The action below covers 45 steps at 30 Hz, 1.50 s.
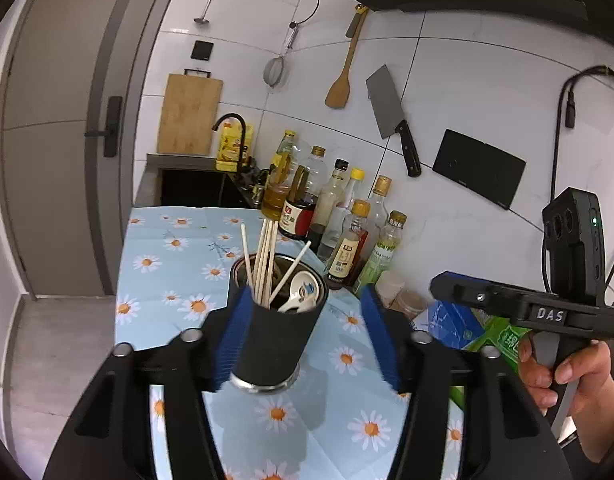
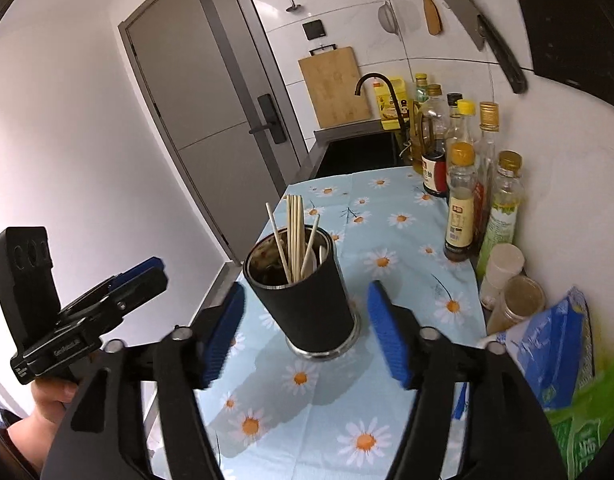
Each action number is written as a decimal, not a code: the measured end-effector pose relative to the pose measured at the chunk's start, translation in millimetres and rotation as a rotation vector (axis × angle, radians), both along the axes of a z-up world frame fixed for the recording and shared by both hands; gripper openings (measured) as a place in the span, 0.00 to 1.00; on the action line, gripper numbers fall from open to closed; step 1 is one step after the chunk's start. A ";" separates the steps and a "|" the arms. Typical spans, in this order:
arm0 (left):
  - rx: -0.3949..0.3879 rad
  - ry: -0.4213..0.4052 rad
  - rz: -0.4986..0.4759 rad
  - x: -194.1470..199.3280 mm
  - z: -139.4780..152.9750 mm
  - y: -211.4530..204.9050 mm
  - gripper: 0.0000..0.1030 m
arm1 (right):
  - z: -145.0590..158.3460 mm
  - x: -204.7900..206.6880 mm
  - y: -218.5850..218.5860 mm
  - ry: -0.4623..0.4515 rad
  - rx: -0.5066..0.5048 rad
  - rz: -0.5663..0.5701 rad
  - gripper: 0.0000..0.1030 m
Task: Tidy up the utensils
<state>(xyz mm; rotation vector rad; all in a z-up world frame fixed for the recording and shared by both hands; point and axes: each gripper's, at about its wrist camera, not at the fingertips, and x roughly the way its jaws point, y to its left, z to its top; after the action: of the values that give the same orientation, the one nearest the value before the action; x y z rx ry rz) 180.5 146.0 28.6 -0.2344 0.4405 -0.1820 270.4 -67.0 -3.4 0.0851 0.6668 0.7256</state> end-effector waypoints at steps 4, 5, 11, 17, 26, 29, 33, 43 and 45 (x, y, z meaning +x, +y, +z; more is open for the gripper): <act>0.023 0.005 0.058 -20.5 -1.6 -14.2 0.80 | 2.0 -16.7 -16.2 -0.059 0.005 0.039 0.86; 0.025 0.008 0.076 -25.7 -2.8 -18.5 0.82 | 1.4 -19.5 -20.3 -0.062 0.006 0.046 0.87; 0.062 0.032 0.165 -51.2 -7.6 -40.3 0.93 | -0.4 -37.9 -42.3 -0.061 0.000 0.075 0.95; 0.085 0.078 0.213 -81.8 -18.2 -64.9 0.93 | -14.6 -64.7 -58.9 -0.068 -0.057 0.099 0.95; 0.092 0.144 0.305 -111.1 -40.8 -89.7 0.93 | -41.1 -87.4 -76.1 -0.012 -0.076 0.133 0.95; 0.090 0.160 0.329 -118.6 -44.5 -94.3 0.93 | -52.6 -91.0 -78.7 0.017 -0.085 0.143 0.95; 0.092 0.191 0.341 -125.2 -50.9 -101.7 0.93 | -61.2 -98.6 -81.2 0.023 -0.092 0.155 0.95; 0.119 0.235 0.329 -132.5 -64.7 -119.3 0.93 | -71.1 -104.7 -85.8 0.032 -0.116 0.158 0.95; 0.120 0.241 0.325 -132.0 -66.6 -120.2 0.93 | -71.8 -106.1 -85.3 0.021 -0.133 0.151 0.95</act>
<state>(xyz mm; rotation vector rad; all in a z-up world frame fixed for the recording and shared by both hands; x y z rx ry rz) 48.4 25.8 -38.0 -0.2072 0.6428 0.1932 164.3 -152.3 -75.2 -0.0809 0.7456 0.8236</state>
